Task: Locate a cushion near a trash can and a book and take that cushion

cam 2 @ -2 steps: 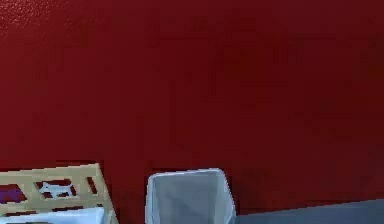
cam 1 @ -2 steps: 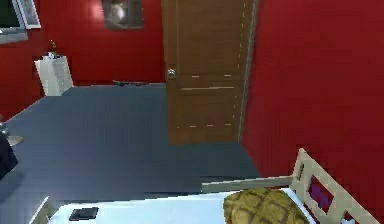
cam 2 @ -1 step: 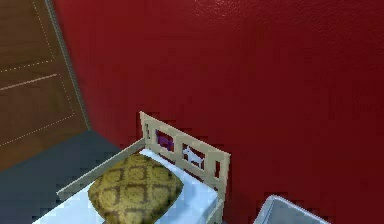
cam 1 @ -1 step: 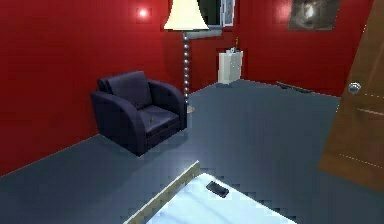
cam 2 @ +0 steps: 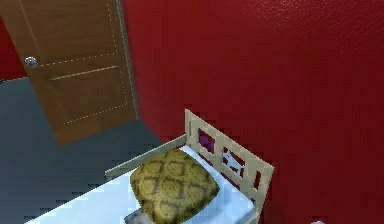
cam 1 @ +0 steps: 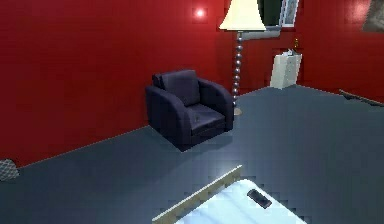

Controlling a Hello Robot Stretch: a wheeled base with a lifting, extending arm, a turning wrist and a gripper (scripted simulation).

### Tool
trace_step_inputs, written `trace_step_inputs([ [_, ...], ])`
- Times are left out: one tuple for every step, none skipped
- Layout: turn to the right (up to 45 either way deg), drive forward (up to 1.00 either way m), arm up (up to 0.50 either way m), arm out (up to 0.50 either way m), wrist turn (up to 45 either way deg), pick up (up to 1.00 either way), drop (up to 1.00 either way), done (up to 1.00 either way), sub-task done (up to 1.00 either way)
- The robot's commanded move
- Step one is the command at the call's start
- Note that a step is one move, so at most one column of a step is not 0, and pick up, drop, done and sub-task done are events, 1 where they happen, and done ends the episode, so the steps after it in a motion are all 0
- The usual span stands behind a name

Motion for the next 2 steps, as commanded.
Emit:
trace_step_inputs([
  [0.0,0.00,0.50,0.00,0.0,0.00,0.00,0.00,0.00],
  [0.0,0.00,0.06,0.00,0.0,0.00,0.00,0.00,0.00],
])
